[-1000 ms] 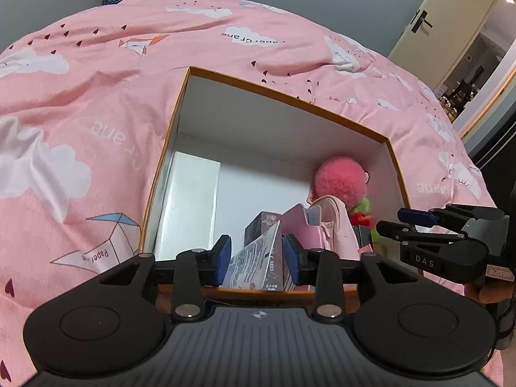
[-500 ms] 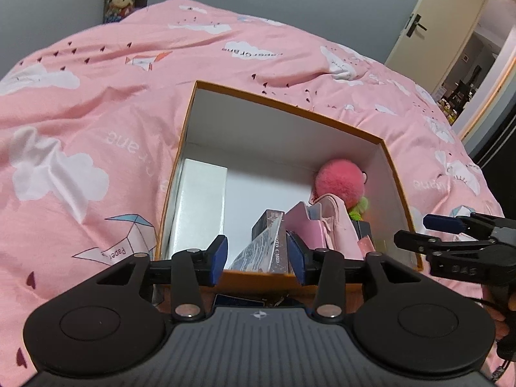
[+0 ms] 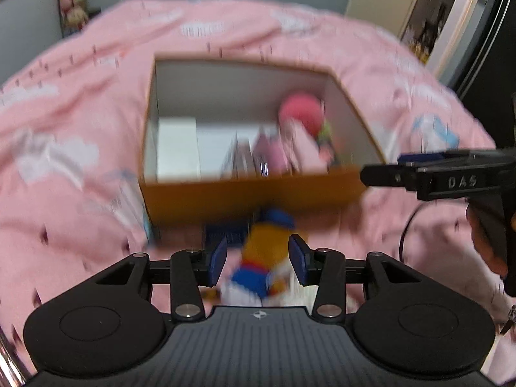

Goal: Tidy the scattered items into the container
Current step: 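Withdraw both tools from the box toward the plush duck and bunny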

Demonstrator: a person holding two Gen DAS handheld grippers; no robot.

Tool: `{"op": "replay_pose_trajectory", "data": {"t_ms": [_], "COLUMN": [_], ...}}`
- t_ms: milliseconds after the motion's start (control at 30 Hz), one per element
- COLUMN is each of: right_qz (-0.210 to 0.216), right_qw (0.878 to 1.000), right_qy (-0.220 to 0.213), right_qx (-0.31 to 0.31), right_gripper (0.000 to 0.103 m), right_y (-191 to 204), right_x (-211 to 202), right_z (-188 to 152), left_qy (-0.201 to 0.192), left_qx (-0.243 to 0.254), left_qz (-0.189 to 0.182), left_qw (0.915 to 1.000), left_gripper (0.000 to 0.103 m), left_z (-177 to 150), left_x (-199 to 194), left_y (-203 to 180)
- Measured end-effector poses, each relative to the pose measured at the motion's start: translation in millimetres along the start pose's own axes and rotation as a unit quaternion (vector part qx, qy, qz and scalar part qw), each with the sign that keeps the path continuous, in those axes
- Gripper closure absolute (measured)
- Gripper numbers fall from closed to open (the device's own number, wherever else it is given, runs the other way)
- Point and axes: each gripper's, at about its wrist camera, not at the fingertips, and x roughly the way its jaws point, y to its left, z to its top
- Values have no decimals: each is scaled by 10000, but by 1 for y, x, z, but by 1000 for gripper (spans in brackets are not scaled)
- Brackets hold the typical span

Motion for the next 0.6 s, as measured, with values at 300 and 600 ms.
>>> {"op": "replay_pose_trajectory", "data": {"t_ms": [300, 600], "right_qz": [-115, 81], "right_qw": [9960, 9903], "right_qy": [850, 1369], "right_qx": [-238, -221], "right_gripper": [6, 6], "right_y": [24, 32], "right_x": [17, 19], "right_z": [-46, -69], "left_qy": [852, 1298], "left_qx": [186, 278], "left_qz": [-174, -599], "left_qw": [9960, 9893], "left_gripper": [54, 59], "left_z": [-29, -54], "left_x": [10, 6], "left_y": [-13, -17]}}
